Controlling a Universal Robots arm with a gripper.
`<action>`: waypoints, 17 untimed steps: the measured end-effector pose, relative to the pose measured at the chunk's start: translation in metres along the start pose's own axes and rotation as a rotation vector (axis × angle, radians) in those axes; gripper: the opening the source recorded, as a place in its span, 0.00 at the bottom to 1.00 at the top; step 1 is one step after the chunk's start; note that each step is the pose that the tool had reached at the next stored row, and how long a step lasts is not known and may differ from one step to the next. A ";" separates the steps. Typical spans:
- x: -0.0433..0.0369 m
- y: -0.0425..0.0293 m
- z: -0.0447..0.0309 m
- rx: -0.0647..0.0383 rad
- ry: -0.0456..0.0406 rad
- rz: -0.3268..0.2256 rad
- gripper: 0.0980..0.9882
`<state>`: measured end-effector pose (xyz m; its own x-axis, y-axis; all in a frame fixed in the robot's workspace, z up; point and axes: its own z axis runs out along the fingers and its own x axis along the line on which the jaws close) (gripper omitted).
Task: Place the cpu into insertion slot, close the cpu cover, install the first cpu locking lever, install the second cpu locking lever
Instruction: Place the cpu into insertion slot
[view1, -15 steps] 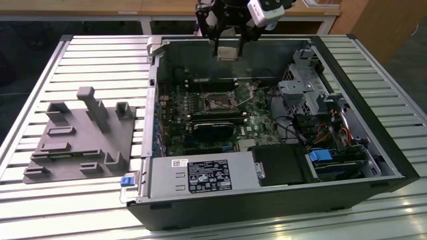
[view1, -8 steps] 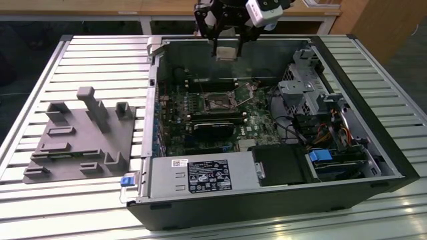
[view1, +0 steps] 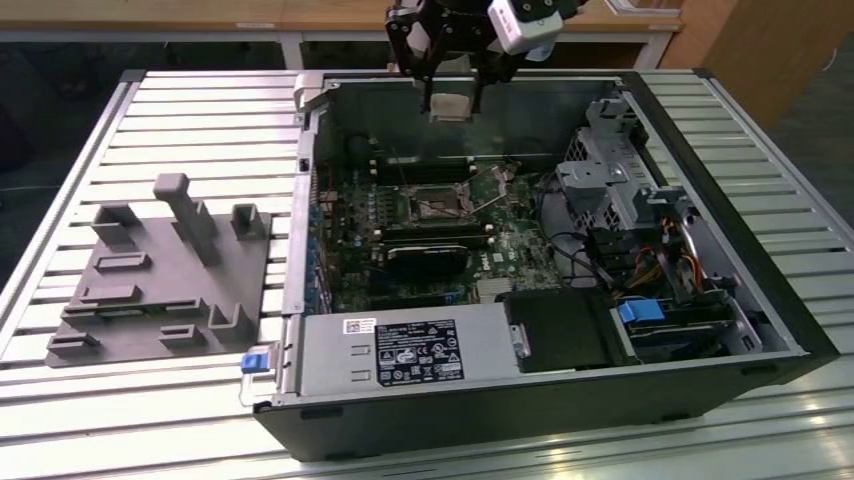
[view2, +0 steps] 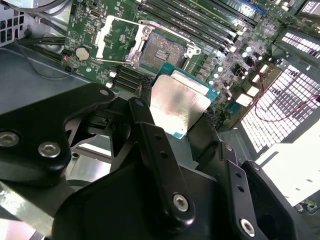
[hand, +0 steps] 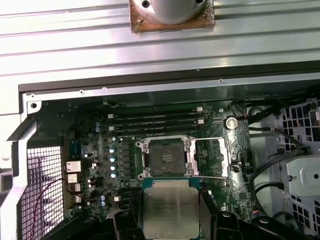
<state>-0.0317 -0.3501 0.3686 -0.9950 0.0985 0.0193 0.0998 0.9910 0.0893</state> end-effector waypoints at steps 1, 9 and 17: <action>0.0003 0.0000 0.0000 0.000 0.0000 0.001 0.50; 0.0025 -0.0003 0.0002 0.000 -0.0005 0.005 0.50; 0.0044 -0.0005 0.0004 0.000 -0.0012 0.014 0.50</action>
<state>-0.0361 -0.3501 0.3682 -0.9935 0.1120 0.0194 0.1133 0.9895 0.0893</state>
